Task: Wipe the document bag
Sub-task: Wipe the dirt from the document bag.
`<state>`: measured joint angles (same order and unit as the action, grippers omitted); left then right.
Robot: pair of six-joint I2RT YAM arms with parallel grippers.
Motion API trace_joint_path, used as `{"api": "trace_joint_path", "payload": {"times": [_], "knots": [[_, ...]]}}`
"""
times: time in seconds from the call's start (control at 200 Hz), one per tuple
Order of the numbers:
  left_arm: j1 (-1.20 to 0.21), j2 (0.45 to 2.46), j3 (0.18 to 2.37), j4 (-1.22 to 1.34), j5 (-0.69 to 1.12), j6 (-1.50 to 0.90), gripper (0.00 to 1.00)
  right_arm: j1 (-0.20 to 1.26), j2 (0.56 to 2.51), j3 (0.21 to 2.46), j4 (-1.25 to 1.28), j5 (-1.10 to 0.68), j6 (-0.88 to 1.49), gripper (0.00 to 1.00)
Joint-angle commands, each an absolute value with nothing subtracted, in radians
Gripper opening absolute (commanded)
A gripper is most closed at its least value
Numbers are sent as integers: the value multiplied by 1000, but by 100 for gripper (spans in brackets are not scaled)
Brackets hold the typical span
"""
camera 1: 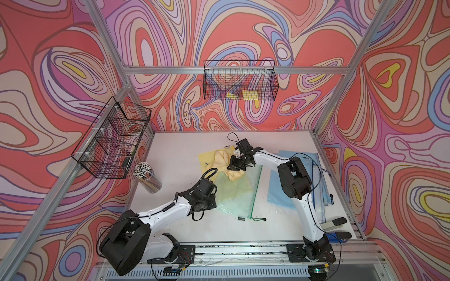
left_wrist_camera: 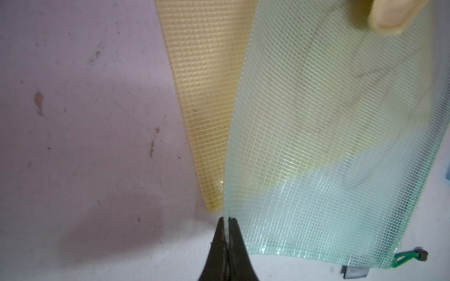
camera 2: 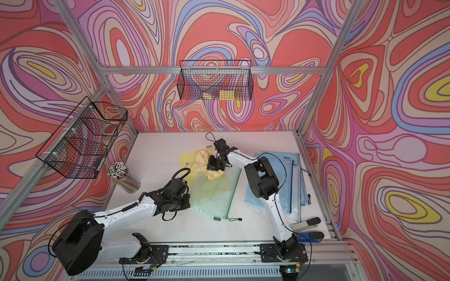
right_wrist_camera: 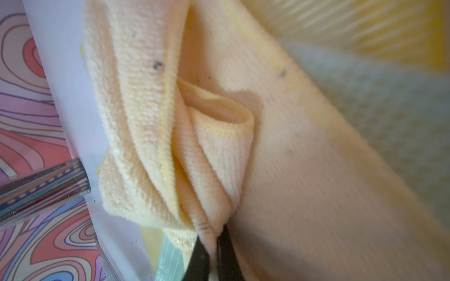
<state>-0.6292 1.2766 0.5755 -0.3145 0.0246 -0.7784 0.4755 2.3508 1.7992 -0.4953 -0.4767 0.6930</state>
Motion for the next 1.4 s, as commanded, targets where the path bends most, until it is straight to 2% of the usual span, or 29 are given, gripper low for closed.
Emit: {"api": "trace_joint_path", "payload": {"times": [0.0, 0.14, 0.27, 0.361, 0.511, 0.646, 0.781, 0.936, 1.267, 1.392], "knots": [[-629, 1255, 594, -361, 9, -772, 0, 369, 2394, 1797, -537, -431, 683, 0], [-629, 1248, 592, -361, 8, -770, 0, 268, 2398, 1804, -576, -424, 653, 0], [-629, 1251, 594, -362, 10, -770, 0, 268, 2335, 1786, -583, -446, 633, 0], [-629, 1255, 596, -355, 12, -772, 0, 324, 2251, 1733, -567, -452, 628, 0], [-629, 1277, 606, -351, 17, -767, 0, 500, 2145, 1679, -568, -428, 624, 0], [-629, 1294, 617, -351, 20, -761, 0, 623, 2173, 1674, -565, -445, 654, 0], [-629, 1294, 615, -351, 21, -764, 0, 641, 2229, 1651, -526, -466, 684, 0], [-629, 1281, 613, -360, 15, -762, 0, 591, 2252, 1628, -526, -440, 671, 0], [-629, 1262, 612, -383, 0, -755, 0, 275, 2177, 1497, -534, -426, 596, 0], [-629, 1260, 619, -399, -11, -751, 0, 215, 2131, 1493, -562, -407, 562, 0]]}}
